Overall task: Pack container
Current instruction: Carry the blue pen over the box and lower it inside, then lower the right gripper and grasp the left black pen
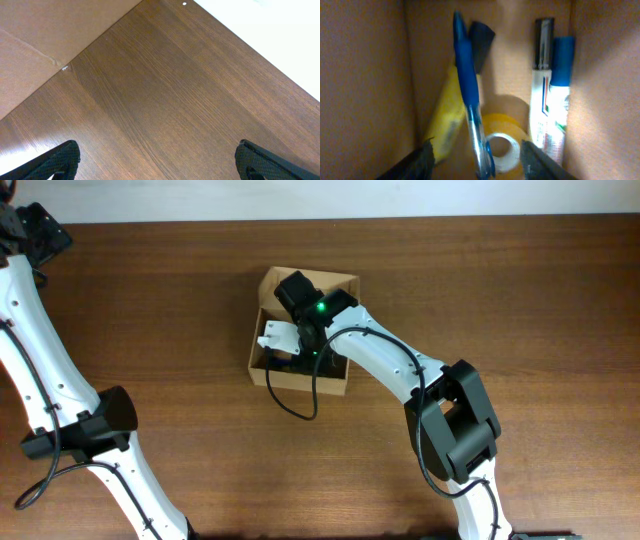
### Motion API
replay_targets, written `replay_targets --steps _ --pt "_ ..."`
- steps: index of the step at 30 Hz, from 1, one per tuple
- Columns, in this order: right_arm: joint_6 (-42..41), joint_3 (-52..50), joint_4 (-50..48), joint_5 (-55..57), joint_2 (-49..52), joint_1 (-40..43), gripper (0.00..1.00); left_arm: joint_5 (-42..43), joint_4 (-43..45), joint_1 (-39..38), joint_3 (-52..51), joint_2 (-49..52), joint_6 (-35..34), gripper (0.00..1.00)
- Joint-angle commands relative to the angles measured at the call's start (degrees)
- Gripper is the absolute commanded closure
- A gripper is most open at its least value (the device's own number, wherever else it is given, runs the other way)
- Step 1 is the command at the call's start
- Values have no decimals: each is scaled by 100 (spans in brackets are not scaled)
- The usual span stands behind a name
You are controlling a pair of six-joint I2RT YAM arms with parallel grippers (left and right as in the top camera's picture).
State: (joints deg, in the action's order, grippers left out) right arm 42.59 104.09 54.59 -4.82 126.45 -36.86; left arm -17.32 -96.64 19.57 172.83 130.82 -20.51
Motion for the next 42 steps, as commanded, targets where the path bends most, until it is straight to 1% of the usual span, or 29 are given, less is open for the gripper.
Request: replay_targets --steps 1,5,7,10,11,12,16,18,20,22,25,29,30,32,36,39,42 --pt "-284 205 256 205 -107 -31 43 17 -2 24 42 -118 68 0" --pt "-820 874 787 216 -295 -31 42 17 -2 26 42 -118 68 0" --pt "-1298 1486 1150 234 -361 -24 43 17 -2 24 42 -118 68 0" --pt "-1797 2448 1735 302 -389 -20 44 17 -2 26 42 -118 70 0" --pt "-1961 2857 1989 385 -389 -20 46 17 -2 24 42 -118 68 0" --pt "-2114 3241 2227 516 -389 -20 48 17 -2 24 42 -118 68 0" --pt "-2837 4411 2977 1139 -444 85 49 17 -2 24 42 -118 68 0" --pt "-2940 4666 3233 1207 -605 225 49 17 -2 24 42 -118 68 0" --pt "-2940 4570 3261 1388 -881 363 49 17 -2 24 42 -120 68 0" --pt "-2940 4216 3191 1521 -1307 562 49 17 -2 24 42 -118 68 0" --pt "-2940 3150 2828 1526 -2057 970 48 17 -2 24 42 -118 68 0" --pt "-2981 1108 2006 1515 -3117 1749 48 17 -2 24 42 -118 68 0" --pt "-3056 599 1792 1513 -3355 1976 45 17 -2 26 42 -118 68 0" --pt "-3217 -223 1528 1416 -3694 2400 43 17 -2 26 42 -118 68 0" --pt "-3477 -1456 1569 800 -3768 3069 43 17 -2 24 42 -118 68 0" --pt "-3482 -2234 1375 518 -3591 3254 45 17 -2 24 42 -118 68 0" --pt "-3587 -2859 1084 501 -3342 3287 45 17 -2 26 42 -118 68 0"
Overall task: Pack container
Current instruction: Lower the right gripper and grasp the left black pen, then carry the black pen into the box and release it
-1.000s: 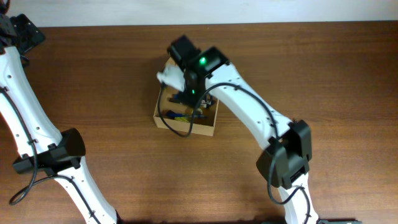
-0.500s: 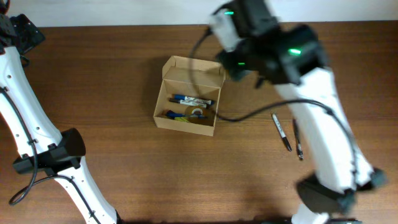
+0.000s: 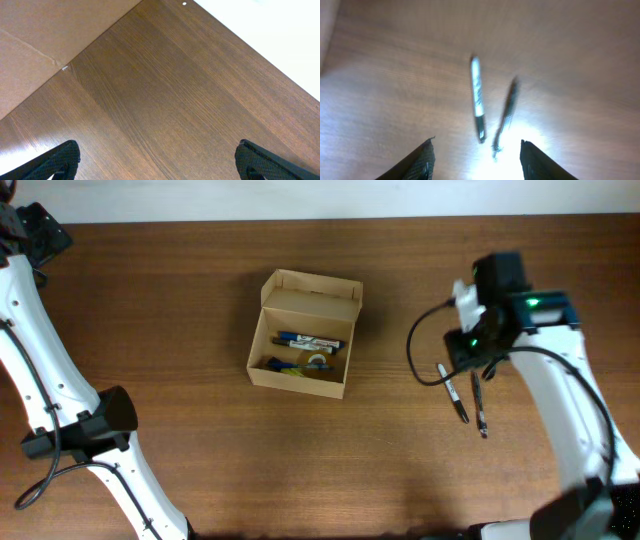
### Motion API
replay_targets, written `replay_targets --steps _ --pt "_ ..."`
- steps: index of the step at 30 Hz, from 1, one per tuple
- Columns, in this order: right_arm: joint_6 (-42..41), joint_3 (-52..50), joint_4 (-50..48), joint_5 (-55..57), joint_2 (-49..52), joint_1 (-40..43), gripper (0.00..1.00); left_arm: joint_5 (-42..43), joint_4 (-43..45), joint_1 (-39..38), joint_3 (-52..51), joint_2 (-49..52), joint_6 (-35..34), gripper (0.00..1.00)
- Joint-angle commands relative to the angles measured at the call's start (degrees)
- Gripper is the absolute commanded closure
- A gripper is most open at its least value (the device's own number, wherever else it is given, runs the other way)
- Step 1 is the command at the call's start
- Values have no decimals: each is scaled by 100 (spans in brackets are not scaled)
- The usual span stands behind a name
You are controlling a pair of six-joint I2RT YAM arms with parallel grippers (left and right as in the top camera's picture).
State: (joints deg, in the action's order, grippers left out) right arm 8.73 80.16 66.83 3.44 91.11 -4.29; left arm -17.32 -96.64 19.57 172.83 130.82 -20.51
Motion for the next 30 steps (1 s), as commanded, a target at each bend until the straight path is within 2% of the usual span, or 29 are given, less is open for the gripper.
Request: replay_targets --steps 1,7,12,17,22,24,26,28,30 --pt "-223 -601 -205 -323 267 31 45 17 -2 24 42 -118 68 0" --pt "-219 -1163 -581 -321 769 31 45 17 -2 24 42 -118 68 0" --pt "-219 -1189 -887 -210 1185 31 50 17 -2 24 42 -118 68 0" --pt "-219 -1189 -1231 461 1679 44 50 17 -2 24 42 -118 68 0" --pt "-214 -1189 -1384 492 2116 264 51 17 -2 24 42 -118 68 0" --pt "-212 -1189 -1394 369 2269 378 58 17 -2 24 42 -118 68 0" --pt "-192 -1191 -1377 216 2361 461 69 17 -2 24 42 -118 68 0" --pt "-190 -1191 -1379 144 2374 481 75 17 -2 26 42 -118 68 0" --pt "-190 -1189 -1410 133 2371 472 91 17 -2 26 42 -118 68 0"
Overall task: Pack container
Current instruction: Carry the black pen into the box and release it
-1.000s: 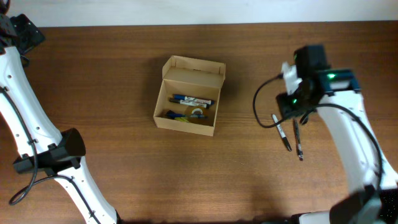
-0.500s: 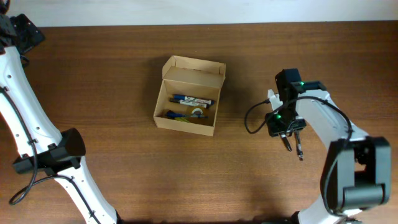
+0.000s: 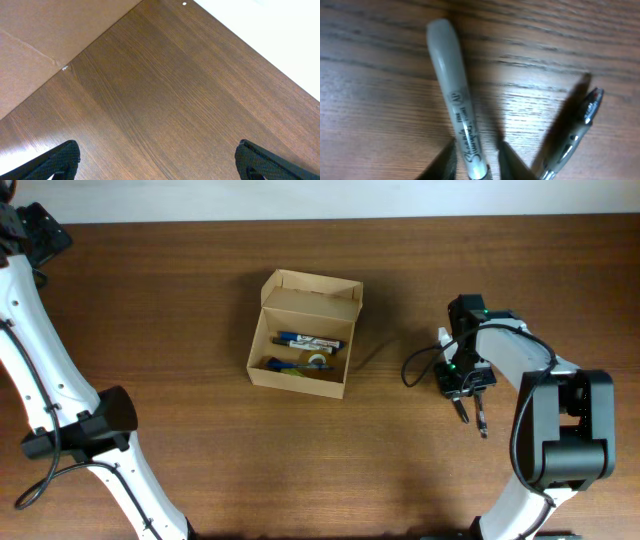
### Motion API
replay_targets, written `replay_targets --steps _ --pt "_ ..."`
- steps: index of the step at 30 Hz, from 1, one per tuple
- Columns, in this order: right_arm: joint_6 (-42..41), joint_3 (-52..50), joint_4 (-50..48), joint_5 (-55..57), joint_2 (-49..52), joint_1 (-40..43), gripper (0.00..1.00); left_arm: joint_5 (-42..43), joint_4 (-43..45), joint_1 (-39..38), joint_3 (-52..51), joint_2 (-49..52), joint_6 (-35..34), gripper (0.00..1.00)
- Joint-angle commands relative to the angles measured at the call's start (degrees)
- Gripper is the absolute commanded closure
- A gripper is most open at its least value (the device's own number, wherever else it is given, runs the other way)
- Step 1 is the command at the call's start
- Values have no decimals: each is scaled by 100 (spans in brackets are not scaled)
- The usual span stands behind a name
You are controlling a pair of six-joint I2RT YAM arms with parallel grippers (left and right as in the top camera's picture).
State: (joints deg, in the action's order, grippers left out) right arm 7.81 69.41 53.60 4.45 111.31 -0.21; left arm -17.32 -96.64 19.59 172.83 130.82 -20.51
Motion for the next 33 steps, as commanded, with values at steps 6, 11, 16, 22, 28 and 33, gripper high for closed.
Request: replay_targets --steps 6,11,16,22,28,33 --pt "-103 205 149 -625 348 55 96 17 -2 22 42 -118 68 0" --pt "-105 1574 1257 -844 269 -96 96 17 -2 24 42 -118 68 0" --pt "-57 3919 2363 -876 177 -614 96 20 -2 22 42 -118 68 0" --pt "634 6273 2586 -868 177 -1582 96 17 -2 22 42 -118 68 0" --pt "2321 6728 2044 -560 227 -2778 96 17 -2 22 42 -120 68 0" --pt "2946 6500 2009 -461 822 -3161 96 17 -2 22 42 -118 68 0"
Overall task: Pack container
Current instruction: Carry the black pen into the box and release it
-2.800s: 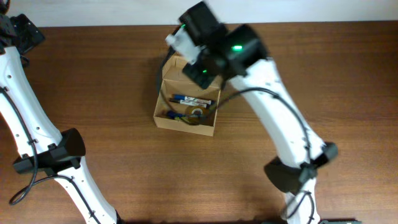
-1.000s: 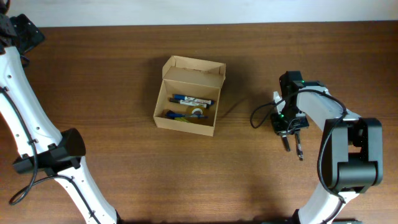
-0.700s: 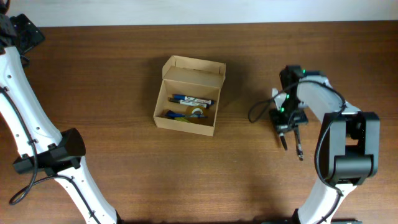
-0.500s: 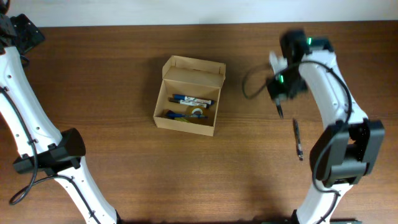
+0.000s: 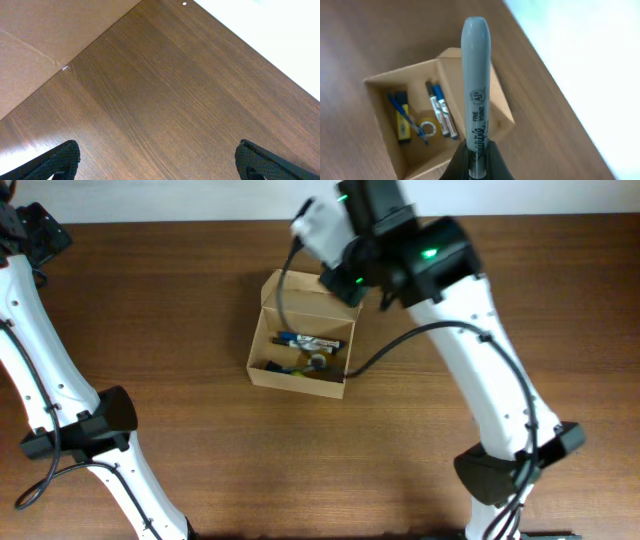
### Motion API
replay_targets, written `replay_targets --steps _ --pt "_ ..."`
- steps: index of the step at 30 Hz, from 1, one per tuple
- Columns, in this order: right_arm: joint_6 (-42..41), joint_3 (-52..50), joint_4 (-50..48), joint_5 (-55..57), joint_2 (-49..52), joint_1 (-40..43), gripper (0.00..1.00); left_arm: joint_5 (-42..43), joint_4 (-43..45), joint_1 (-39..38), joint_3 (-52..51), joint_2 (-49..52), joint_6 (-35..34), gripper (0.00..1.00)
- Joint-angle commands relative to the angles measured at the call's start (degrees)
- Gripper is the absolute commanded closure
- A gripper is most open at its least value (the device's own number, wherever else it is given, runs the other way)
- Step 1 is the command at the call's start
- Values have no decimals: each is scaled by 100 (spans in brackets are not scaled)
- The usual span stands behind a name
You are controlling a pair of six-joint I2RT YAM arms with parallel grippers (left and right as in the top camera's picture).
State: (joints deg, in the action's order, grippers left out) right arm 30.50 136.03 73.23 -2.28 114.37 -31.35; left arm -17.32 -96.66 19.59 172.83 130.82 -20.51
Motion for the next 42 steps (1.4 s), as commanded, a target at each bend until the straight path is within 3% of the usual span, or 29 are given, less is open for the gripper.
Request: replay_targets --steps 1,15,30,31,32,33,35,37,42 --pt "678 -162 76 210 634 -46 96 17 0 24 42 -118 68 0" --pt "675 -166 247 -203 2192 -385 96 17 0 22 42 -118 68 0" --pt "675 -1281 74 -61 2376 -662 96 17 0 22 42 -118 68 0" --pt "675 -1283 66 -46 2376 -660 89 17 0 22 42 -118 68 0" --pt "673 -1281 66 -48 2374 -651 65 17 0 22 42 -120 68 0" --pt "673 -1281 66 -46 2358 -651 53 17 0 22 42 -118 70 0" --pt "671 -1281 68 15 2299 -651 60 17 0 22 42 -118 68 0" --pt "654 -1268 72 181 2190 -651 60 17 0 22 42 -118 68 0" --pt "164 -1095 79 761 1582 -638 46 17 0 22 42 -118 68 0"
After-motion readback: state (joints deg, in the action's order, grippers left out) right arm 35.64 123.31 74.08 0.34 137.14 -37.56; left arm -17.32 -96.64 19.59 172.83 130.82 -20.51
